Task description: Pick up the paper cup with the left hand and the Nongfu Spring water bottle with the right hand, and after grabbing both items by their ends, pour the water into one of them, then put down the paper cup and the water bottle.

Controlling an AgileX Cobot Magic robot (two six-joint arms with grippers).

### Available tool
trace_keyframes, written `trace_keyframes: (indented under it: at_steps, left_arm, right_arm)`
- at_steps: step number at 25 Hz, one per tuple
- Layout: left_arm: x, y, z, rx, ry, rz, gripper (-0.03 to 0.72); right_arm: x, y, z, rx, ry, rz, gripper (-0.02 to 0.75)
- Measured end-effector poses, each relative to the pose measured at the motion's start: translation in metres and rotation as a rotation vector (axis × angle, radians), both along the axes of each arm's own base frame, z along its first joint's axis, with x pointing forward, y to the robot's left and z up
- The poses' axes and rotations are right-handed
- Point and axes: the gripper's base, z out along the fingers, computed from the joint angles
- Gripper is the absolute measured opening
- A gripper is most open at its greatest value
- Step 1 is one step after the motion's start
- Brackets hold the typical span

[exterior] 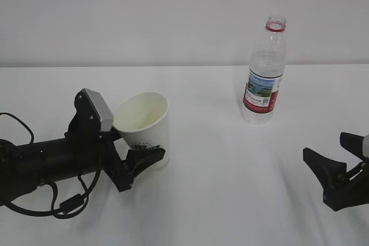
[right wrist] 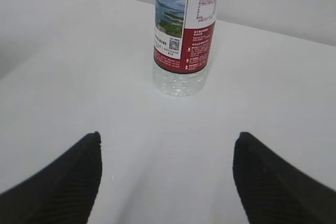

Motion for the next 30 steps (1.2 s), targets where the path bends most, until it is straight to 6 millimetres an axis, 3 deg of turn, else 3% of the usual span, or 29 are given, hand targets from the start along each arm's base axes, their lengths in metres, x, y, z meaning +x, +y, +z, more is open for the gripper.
trace_keyframes:
  at_steps: [11,21,30]
  left_arm:
    - [-0.025,0.009,0.014,0.036,0.085,-0.009,0.573]
    - [-0.038,0.014,0.062,0.090,0.023,-0.036,0.573]
    - [-0.051,0.015,0.091,0.074,0.001,-0.086,0.573]
  right_arm:
    - [0.000,0.000,0.000,0.001,0.000,-0.006,0.587]
    - [0.004,0.002,0.002,-0.001,-0.015,0.018,0.588]
    - [0.031,0.008,0.012,-0.027,-0.065,0.079,0.587]
